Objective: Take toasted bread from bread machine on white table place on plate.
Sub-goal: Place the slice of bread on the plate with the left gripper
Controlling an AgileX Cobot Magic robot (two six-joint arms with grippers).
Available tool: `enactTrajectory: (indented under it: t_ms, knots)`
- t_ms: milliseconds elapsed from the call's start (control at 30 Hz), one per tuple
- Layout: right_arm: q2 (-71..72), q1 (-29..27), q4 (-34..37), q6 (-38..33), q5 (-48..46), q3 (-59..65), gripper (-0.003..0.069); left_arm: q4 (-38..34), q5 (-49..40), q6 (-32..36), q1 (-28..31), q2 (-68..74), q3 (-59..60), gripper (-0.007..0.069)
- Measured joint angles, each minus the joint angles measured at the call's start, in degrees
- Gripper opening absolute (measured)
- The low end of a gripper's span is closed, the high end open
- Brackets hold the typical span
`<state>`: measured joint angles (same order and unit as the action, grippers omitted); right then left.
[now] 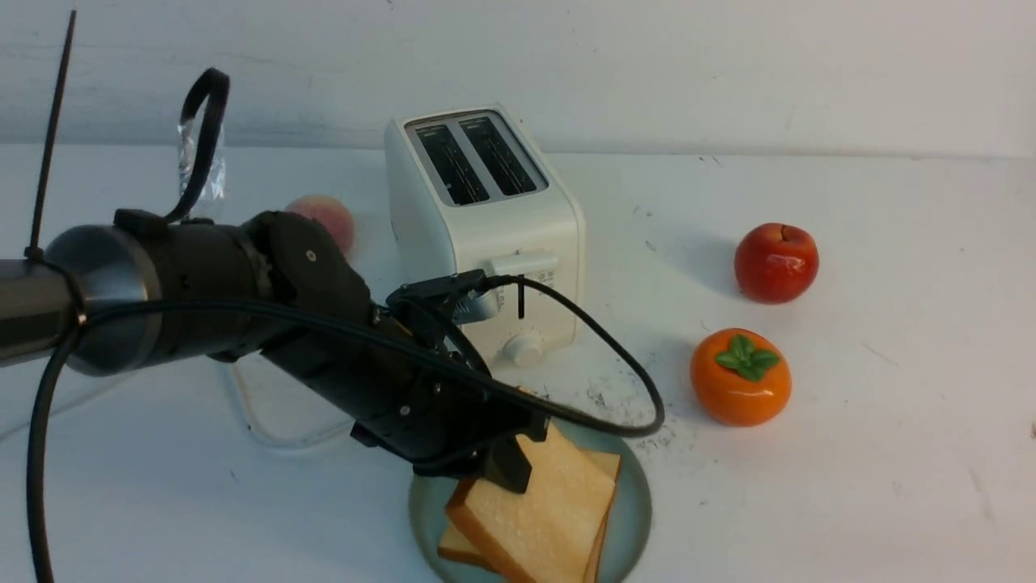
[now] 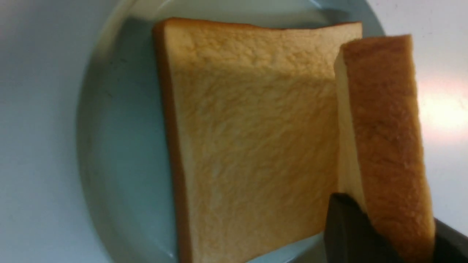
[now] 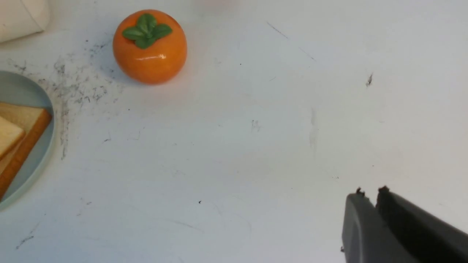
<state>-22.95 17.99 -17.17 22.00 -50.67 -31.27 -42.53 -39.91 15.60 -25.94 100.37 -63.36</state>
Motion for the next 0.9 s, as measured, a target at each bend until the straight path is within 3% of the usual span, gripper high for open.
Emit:
enactTrajectory:
  t_ms: [200,300,600,733,900]
  knots:
    - [0.00,0.00,0.00,0.00,0.00,0.00,0.0070,0.67,0.93,0.00,0.00,0.26,0.00,0.0090]
    - [0.00,0.00,0.00,0.00,0.00,0.00,0.0076,0.87,1.31,0.00,0.00,0.26,0.00,0.0129]
    - [0.00,0.00,0.12,0.00,0.00,0.00,0.0085,2.93,6.61,0.00,0.00,0.38,0.00,0.0423]
    - [0.00,0.00,0.44,0.00,-0.23,-0.13,0.0085,3.58,7.79,0.00,0.00,0.32,0.00,0.0502]
    - [0.00,0.00,2.22,0.00,-4.43,-3.89,0.0085,5.30,7.86,0.00,0.00,-1.81,0.00,0.0525]
